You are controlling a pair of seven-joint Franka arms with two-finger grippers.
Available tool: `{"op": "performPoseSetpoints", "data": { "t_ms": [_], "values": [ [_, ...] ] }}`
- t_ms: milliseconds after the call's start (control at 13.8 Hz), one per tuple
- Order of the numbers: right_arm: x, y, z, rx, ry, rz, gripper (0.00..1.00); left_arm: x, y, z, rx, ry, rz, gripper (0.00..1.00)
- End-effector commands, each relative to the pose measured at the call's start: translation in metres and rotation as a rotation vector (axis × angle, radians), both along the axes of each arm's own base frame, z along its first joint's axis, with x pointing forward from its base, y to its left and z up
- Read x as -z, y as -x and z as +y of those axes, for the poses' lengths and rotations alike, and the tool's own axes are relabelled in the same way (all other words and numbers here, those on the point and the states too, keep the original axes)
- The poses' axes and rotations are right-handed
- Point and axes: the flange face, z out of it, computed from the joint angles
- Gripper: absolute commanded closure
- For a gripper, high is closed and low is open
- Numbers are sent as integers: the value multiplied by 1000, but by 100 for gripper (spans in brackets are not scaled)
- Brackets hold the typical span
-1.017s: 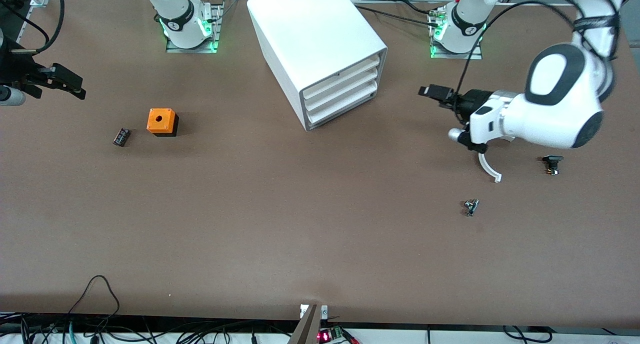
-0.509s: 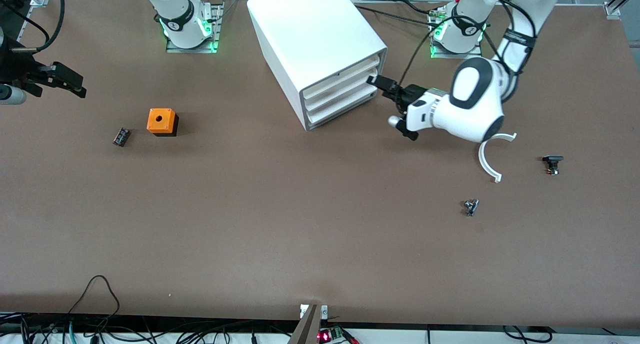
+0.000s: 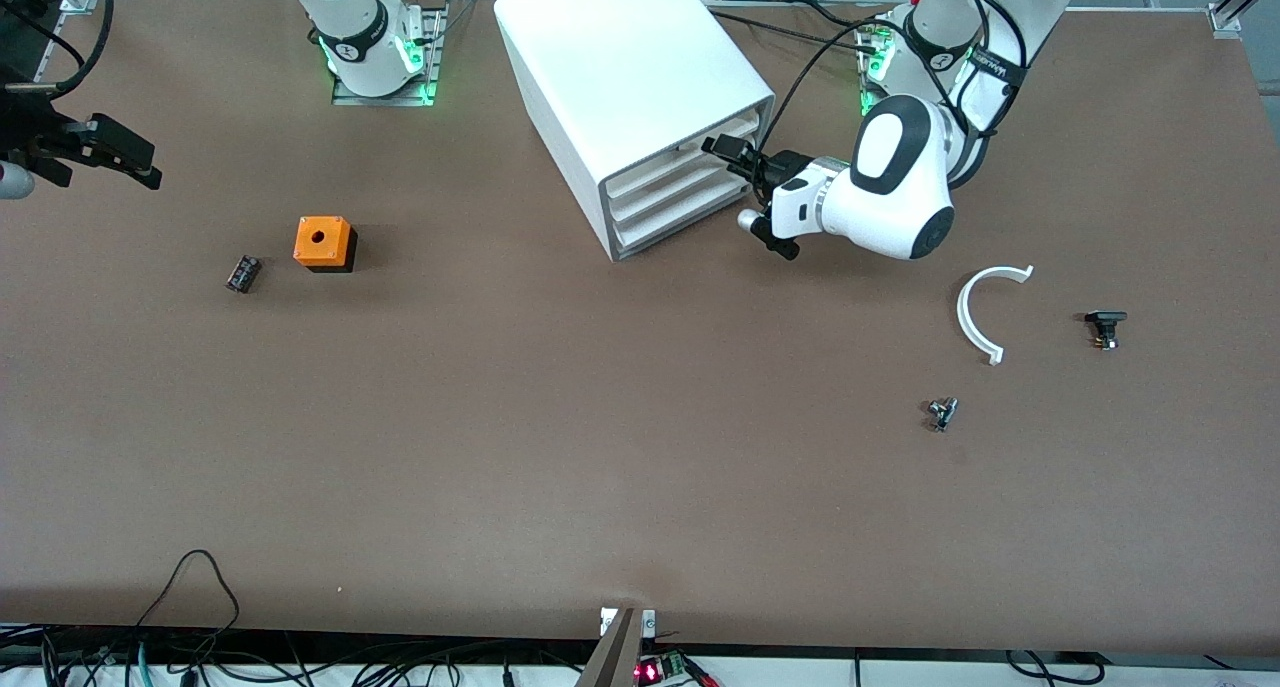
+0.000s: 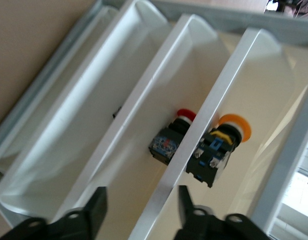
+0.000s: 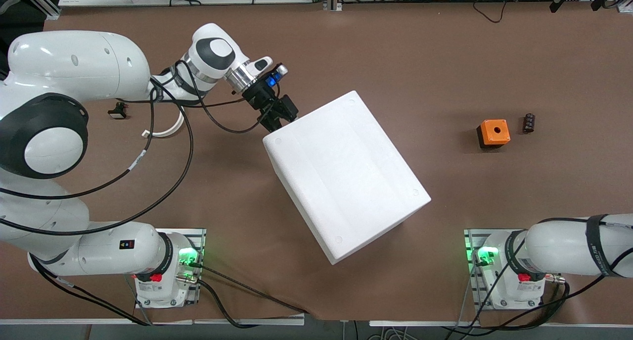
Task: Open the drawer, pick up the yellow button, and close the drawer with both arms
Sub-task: 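Pull the top drawer open with the left gripper, then withdraw it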
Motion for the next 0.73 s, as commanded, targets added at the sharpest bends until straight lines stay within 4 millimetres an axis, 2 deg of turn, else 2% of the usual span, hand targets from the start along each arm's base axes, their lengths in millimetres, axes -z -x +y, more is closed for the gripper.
{"op": "performPoseSetpoints", "data": {
  "t_ms": [0, 145, 291, 509, 654],
  "values": [
    [-6, 5, -2, 2, 1, 5, 0, -2, 22, -12, 18, 13, 3, 73],
    [-4, 2, -3, 3, 0, 5, 0, 0, 24, -11, 17, 8, 9, 100],
    [-3, 1, -4, 8, -3, 1, 0, 1, 16, -1, -4, 2, 6, 100],
    [-4, 0, -4, 20, -7, -5, 0, 0, -34, 52, -163, -38, -85, 100],
    [-3, -2, -4, 21, -6, -11, 0, 4, -60, 82, -273, -86, -170, 100]
  ]
}}
